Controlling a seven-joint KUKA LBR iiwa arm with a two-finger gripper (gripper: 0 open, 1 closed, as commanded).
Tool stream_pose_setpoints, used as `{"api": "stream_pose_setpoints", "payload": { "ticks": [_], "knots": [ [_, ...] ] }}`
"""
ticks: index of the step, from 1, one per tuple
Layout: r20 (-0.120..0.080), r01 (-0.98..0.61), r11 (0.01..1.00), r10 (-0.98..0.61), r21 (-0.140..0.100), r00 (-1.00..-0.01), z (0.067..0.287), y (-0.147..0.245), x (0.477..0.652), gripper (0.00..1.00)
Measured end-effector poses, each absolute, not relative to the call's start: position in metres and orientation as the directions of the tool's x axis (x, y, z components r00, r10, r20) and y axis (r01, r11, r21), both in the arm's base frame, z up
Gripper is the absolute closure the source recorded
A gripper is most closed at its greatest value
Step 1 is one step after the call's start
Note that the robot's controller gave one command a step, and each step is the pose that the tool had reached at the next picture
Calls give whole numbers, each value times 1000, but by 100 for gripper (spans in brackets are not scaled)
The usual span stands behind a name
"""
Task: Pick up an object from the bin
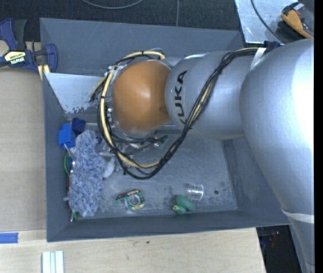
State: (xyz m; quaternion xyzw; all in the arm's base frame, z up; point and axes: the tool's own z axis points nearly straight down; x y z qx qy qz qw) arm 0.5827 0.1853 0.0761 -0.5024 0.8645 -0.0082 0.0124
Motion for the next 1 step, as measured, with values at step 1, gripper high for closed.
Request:
{"api": "stream_pose_setpoints", "payload": {
  "ticks": [1],
  "knots": [
    [-3,-869,495,-869,-15,-495,99,185,578,100]
  ]
}}
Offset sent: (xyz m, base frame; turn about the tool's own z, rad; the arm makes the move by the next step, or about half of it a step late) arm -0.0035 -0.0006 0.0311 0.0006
